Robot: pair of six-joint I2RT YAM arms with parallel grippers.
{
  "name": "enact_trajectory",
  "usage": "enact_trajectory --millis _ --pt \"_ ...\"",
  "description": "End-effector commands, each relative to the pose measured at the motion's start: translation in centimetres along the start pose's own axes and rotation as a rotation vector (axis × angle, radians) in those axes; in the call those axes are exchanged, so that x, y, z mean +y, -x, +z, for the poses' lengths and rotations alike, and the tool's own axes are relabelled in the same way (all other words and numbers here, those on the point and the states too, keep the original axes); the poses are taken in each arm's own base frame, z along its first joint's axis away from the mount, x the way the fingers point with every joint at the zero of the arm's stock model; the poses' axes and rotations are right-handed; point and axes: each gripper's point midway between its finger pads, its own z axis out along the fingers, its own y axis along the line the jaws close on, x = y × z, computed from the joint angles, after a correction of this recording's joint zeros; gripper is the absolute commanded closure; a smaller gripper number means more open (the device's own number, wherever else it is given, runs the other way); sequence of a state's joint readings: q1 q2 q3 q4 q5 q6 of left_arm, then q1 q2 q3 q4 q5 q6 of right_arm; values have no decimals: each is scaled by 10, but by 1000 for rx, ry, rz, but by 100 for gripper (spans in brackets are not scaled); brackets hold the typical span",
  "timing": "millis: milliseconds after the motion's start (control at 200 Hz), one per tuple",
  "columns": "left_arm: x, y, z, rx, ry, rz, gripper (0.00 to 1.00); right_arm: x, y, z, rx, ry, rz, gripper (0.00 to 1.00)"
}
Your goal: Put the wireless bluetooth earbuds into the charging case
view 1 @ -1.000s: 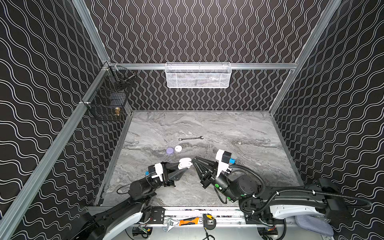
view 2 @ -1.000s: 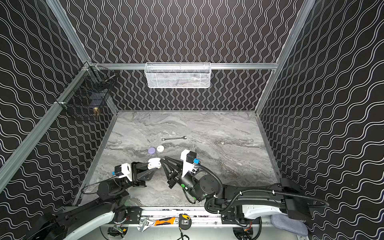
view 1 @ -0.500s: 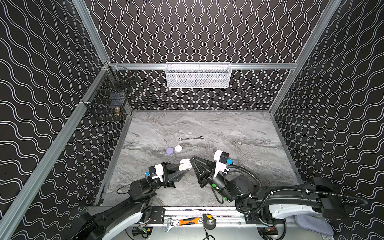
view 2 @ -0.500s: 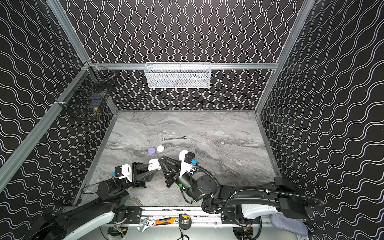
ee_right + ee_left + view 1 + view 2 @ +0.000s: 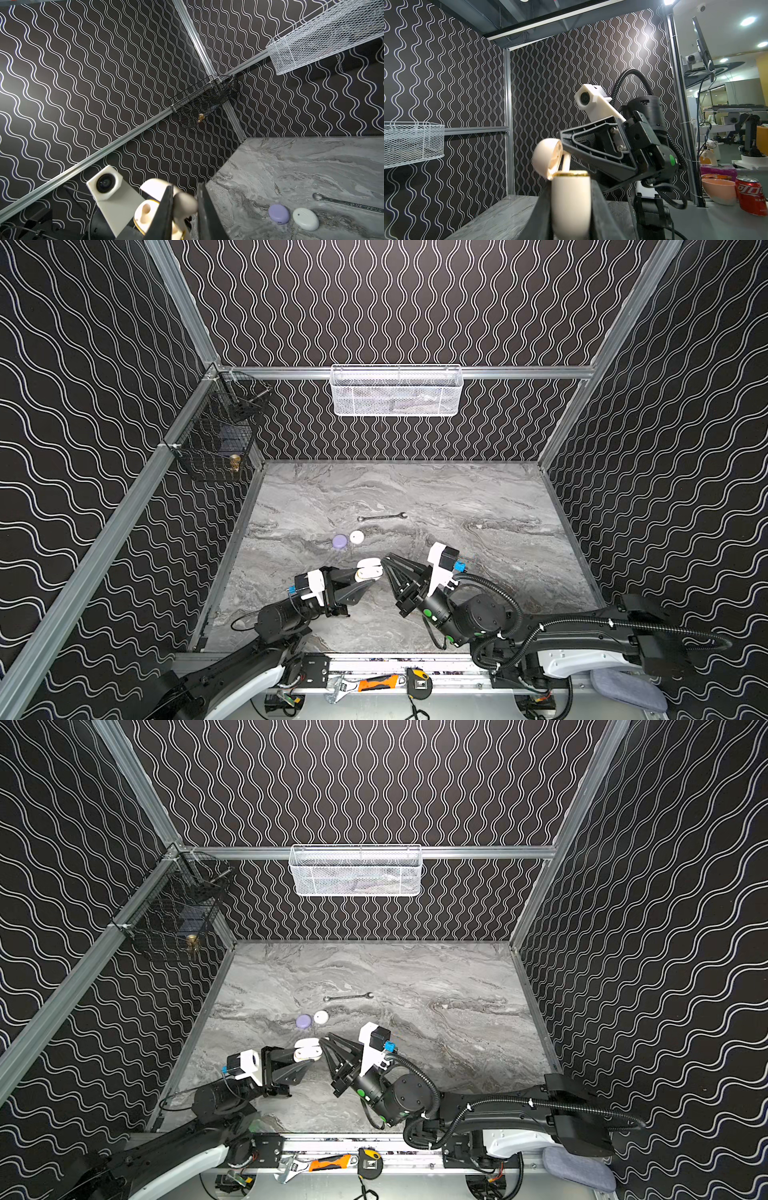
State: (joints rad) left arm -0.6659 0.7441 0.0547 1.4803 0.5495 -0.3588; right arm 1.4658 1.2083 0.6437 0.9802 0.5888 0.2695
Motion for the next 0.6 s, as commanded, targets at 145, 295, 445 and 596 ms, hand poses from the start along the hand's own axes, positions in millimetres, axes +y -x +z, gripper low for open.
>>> enact_trajectory --millis 145,295,445,596 --pt "1 11 0 -50 13 40 100 6 -12 3 47 10 -36 96" --pt "1 12 0 -52 15 41 100 8 -16 6 63 10 -42 96" --pt "2 12 -1 -51 22 44 100 7 -18 5 67 4 -39 97" --pt "3 12 -1 -51 27 43 100 12 -18 5 69 23 -33 98"
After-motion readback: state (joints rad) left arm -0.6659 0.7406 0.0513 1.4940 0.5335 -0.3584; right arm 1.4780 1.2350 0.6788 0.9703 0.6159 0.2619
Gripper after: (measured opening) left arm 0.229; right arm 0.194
